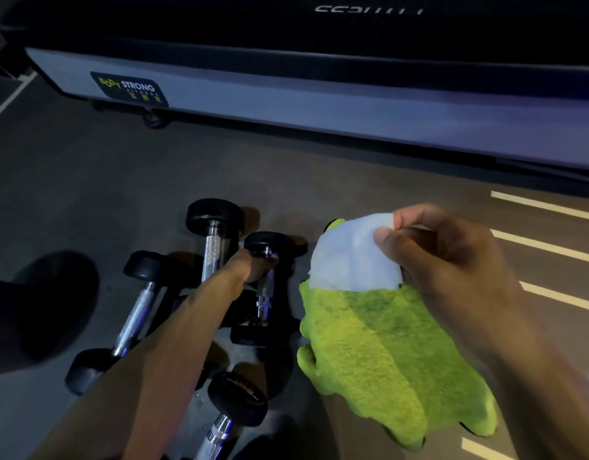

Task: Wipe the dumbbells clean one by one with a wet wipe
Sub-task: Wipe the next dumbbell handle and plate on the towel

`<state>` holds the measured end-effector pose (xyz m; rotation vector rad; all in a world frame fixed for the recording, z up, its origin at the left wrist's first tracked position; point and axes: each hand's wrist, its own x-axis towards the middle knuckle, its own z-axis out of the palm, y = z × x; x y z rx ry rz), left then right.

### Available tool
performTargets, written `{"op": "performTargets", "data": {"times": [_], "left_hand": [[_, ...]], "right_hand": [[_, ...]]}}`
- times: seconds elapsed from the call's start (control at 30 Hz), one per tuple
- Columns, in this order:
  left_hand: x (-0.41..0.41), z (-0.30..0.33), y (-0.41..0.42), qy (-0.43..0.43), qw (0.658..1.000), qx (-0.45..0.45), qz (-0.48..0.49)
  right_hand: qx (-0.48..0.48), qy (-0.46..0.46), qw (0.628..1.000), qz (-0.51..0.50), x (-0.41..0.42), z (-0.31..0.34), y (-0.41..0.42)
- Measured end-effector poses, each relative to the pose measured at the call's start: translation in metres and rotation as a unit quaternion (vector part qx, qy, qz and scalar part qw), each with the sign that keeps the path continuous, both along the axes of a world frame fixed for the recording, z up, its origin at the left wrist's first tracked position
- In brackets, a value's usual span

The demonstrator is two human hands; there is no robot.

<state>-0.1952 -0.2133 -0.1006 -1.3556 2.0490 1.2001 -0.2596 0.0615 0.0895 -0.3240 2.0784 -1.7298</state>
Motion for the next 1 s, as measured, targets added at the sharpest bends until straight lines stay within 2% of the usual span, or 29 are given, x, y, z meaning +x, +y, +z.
{"op": "performTargets", "data": {"times": [0.17,0.23,0.4,0.57,0.73,0.83,0.93,1.0], "left_hand": [[0.010,-0.025,-0.013,0.069,0.997,0.025,0.000],[0.013,-0.011,-0.004,0.084,0.995,0.045,0.002],[0.031,0.032,0.019,0.119,0.989,-0.034,-0.087],[0.050,0.061,0.030,0.196,0.976,-0.081,-0.053],[0.060,0.153,0.030,0.295,0.932,-0.190,-0.090],[0.064,0.221,0.033,0.370,0.893,-0.230,-0.114],[0.057,0.284,0.047,0.449,0.859,-0.220,-0.110],[0.047,0.309,0.062,0.508,0.836,-0.172,-0.114]], "right_hand": [[0.021,0.025,0.999,0.002,0.003,0.007,-0.001],[0.024,0.030,0.999,-0.014,0.007,0.011,0.001],[0.021,0.033,0.998,-0.053,0.021,0.018,0.012],[0.000,0.046,0.996,-0.082,0.044,0.021,0.022],[-0.005,0.051,0.992,-0.119,0.069,0.026,0.040],[-0.018,0.046,0.987,-0.152,0.081,0.032,0.048],[-0.046,0.032,0.981,-0.184,0.089,0.036,0.056],[-0.067,0.023,0.977,-0.200,0.092,0.039,0.061]]}}
